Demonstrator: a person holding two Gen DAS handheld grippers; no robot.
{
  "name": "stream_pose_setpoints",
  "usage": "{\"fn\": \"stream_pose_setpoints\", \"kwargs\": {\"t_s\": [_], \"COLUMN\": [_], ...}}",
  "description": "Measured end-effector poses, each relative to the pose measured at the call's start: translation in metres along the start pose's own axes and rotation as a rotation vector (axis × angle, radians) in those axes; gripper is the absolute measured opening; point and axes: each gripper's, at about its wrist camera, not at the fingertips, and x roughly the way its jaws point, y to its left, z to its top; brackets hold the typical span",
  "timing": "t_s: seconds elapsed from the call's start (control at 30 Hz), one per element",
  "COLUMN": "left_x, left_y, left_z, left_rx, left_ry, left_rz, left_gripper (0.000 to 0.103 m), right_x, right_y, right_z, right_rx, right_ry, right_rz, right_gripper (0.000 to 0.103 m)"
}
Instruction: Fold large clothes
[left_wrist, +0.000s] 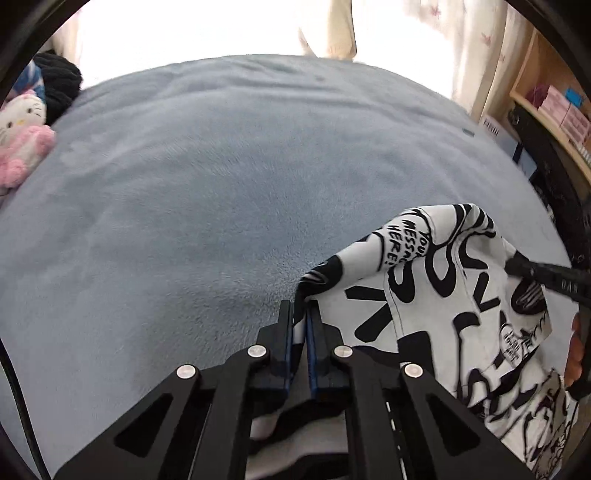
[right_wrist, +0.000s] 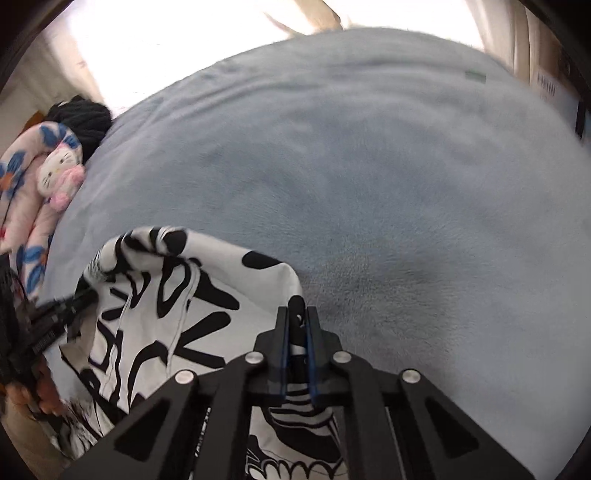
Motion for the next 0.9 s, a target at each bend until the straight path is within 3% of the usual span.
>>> {"fn": "stream_pose_setpoints", "kwargs": {"t_s": [0.2,0.53,0.67,0.73,0.8,0.9], "left_x": [-0.071,-0.2,-0.253,-0.276,-0.288,-0.293], "left_y": [-0.005,-0.008,-0.016,-0.02,-0.028,-0.042], "left_z": [-0.034,-0.12,-0.169,-0.201,-0.233,-0.284], "left_rx": [-0.033,-0.107,-0.115,-0.116,-0.084,-0.043], "left_ry": [-0.061,-0.095,-0.116,-0.127,-0.114,-0.045], "left_rz": [-0.042,-0.168,-0.209,-0.238,-0.24,-0.25], "left_gripper": [0.004,0.003,0.003,0.003,0.003,0.003], "right_x": [-0.079,-0.214,-0.251,-0.27,-0.28,-0.283], "right_y": [0.025,0.049,0.063,0.069,0.071,0.064], "right_z": [-0.041,-0.161,-0.217,-0.256,-0.285,-0.324], "right_rx": [-0.106,-0.197,-0.272,-0.342,-0.383,-0.372], "right_ry": [-0.171,-0.378,-0.428,-0.489,-0.504,-0.423], "right_rz": [0.008,0.007,-0.039,-0.113,-0.171,-0.171], "right_gripper": [0.006,0.006,0.006,0.006,0.006,0.006]}}
